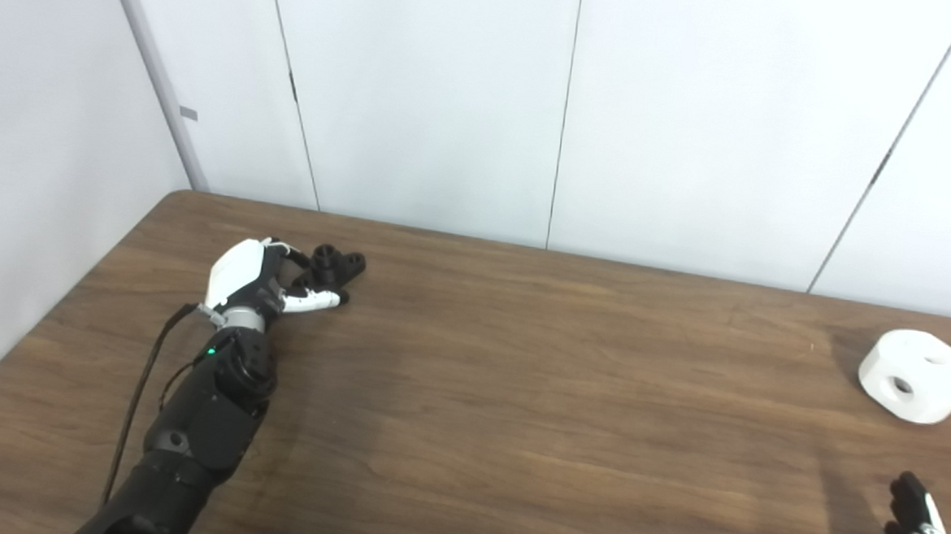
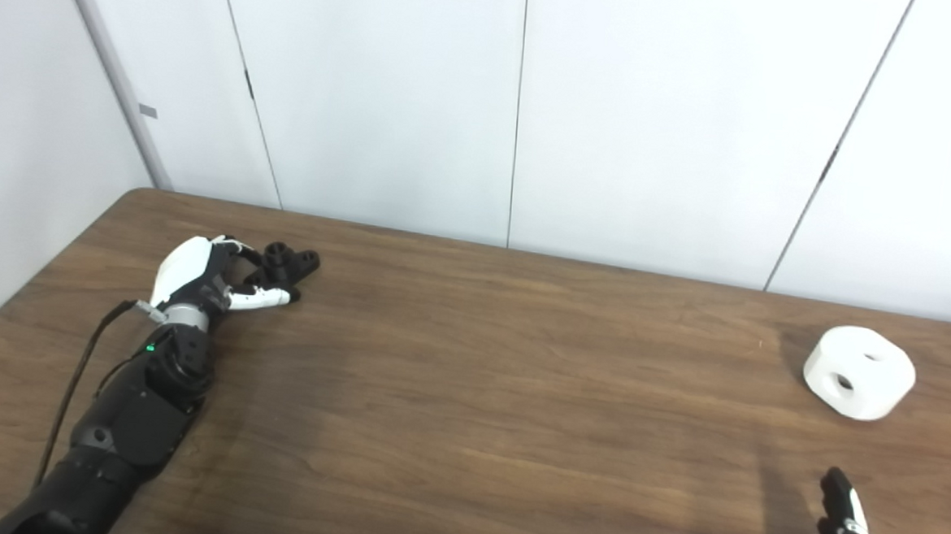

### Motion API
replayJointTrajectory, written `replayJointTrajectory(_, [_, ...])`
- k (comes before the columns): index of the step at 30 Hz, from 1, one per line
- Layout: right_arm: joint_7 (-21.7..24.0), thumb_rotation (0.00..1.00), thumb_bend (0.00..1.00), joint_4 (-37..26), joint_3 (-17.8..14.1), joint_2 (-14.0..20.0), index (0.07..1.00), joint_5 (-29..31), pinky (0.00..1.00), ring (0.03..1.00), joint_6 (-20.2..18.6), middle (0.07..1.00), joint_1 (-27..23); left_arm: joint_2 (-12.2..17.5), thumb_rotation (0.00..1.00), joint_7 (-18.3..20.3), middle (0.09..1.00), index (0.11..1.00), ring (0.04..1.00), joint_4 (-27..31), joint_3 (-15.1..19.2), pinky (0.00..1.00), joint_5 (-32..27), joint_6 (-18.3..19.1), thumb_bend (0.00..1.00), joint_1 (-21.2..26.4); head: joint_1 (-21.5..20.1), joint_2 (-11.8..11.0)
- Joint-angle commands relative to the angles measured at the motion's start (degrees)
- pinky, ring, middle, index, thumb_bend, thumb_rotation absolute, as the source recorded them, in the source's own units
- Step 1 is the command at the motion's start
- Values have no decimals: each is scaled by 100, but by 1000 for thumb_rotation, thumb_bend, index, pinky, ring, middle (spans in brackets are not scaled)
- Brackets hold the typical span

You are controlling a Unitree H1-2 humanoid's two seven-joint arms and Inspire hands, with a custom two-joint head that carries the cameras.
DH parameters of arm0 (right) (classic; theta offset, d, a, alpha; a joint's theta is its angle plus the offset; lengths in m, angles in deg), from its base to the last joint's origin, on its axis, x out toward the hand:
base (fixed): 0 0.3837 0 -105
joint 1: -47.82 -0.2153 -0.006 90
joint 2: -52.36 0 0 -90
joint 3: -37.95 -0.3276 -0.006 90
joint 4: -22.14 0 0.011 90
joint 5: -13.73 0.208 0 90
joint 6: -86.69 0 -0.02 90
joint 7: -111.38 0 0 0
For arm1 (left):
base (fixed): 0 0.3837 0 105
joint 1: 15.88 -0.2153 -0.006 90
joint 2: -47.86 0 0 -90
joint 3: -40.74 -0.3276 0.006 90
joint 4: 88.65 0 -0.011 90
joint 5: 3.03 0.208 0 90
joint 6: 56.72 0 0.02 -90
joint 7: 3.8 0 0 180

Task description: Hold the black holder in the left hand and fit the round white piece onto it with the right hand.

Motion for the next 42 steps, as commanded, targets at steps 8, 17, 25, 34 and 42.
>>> replayJointTrajectory(8, [-37, 1000, 639, 93, -13, -89, 964, 86, 1000, 1000, 133, 973, 33, 176, 51, -300, 833, 487, 919, -168, 77, 1000, -7, -461, 523, 191, -8, 18])
replayJointTrajectory(17, [-64, 1000, 658, 67, -16, -100, 963, 50, 1000, 991, 128, 964, 44, 171, 49, -376, 828, 487, 911, -204, 36, 1000, 41, -519, 522, 181, -14, 19])
replayJointTrajectory(25, [-40, 1000, 683, 55, -18, -97, 964, 123, 1000, 992, 134, 963, 39, 202, 50, -310, 830, 488, 915, -44, -47, 1000, 89, -532, 521, 91, -44, 32])
replayJointTrajectory(34, [-80, 1000, 701, 23, -17, -101, 962, 14, 1000, 983, 67, 958, 28, 161, 52, -108, 819, 488, 923, 816, -317, 1000, 306, -547, 522, -361, -149, 85])
replayJointTrajectory(42, [-132, 1000, 706, 12, -7, -123, 965, -76, 1000, 995, 21, 963, 6, 37, 53, 384, 832, 488, 943, 1850, -531, 1000, 384, -430, 520, -775, -316, 143])
